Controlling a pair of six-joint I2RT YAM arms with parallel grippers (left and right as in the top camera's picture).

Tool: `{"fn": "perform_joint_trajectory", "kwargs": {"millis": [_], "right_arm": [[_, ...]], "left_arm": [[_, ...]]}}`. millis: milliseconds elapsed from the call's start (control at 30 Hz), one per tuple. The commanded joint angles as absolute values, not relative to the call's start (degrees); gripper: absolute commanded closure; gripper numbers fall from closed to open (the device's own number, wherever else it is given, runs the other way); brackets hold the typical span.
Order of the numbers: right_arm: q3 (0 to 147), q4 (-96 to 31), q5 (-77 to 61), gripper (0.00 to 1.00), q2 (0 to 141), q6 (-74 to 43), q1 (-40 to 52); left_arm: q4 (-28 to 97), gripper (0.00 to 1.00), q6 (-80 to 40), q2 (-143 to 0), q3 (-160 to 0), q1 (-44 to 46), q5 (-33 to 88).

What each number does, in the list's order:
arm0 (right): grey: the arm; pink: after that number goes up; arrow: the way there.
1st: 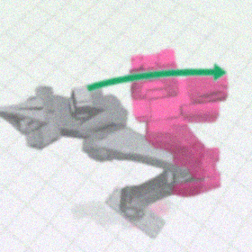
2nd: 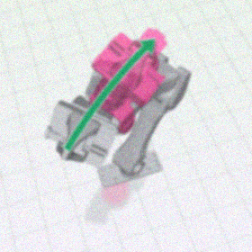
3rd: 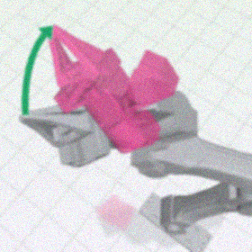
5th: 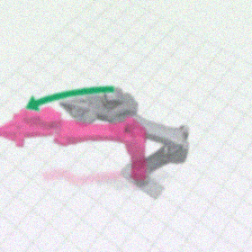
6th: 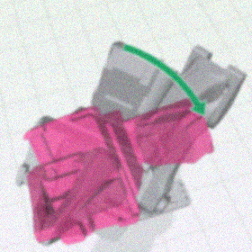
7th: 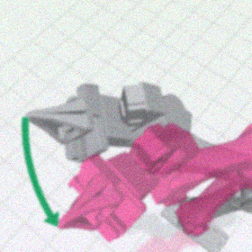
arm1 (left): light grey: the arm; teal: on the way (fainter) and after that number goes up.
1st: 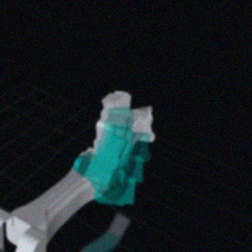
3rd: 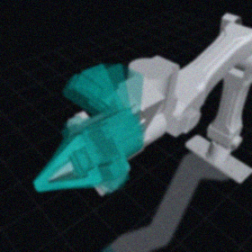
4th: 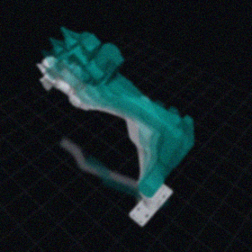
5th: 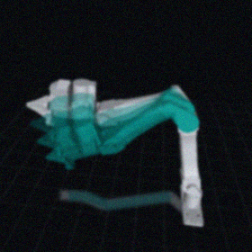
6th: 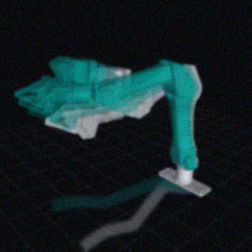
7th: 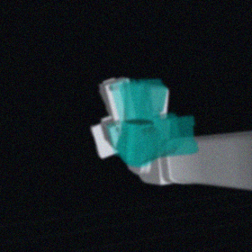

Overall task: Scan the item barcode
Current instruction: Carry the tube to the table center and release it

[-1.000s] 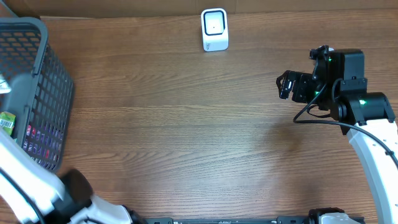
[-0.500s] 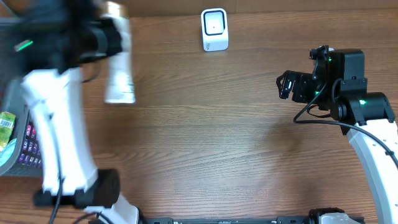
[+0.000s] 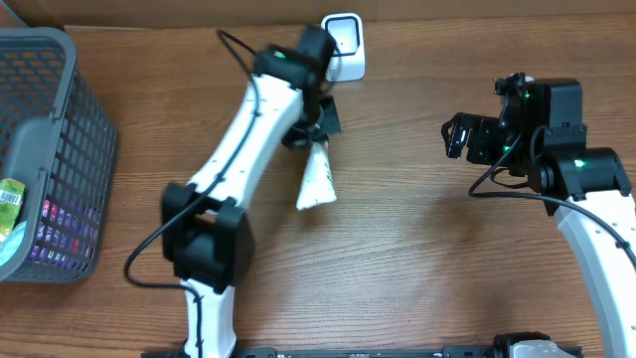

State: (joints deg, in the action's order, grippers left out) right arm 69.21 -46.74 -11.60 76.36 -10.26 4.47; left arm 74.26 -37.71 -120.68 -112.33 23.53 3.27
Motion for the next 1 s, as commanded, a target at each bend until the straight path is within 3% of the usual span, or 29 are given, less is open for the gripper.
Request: {"fn": "perform_joint_trajectory", "kwargs": {"millis": [0, 200, 400, 633, 800, 967], "right_arm": [[70.52, -46.68, -11.66, 0.0, 76.27, -9.78, 4.1], [70.52, -46.68, -11.66, 0.0, 76.27, -9.78, 4.1], [70.52, -46.68, -11.66, 0.0, 76.27, -9.78, 4.1], [70.52, -46.68, -11.66, 0.0, 76.27, -9.78, 4.1], [70.52, -46.68, -11.66, 0.0, 76.27, -9.78, 4.1], [70.52, -46.68, -11.66, 0.0, 76.27, -9.78, 4.1]], "left_arm": [[74.26, 0.96, -48.66, -123.46, -110.89, 25.08, -2.68], [72.12, 0.96, -51.42, -129.12, -110.67, 28.18, -4.49], [67.64, 0.96, -44.25, -133.43, -110.67, 30.28, -2.28], [67.44, 0.45, -36.77, -133.27, -114.24, 29.63, 0.86], [78.28, 0.36, -32.27, -132.94, -128.38, 26.02, 0.91], [93.08, 0.32, -28.84, -131.02, -153.12, 18.68, 0.89]]}}
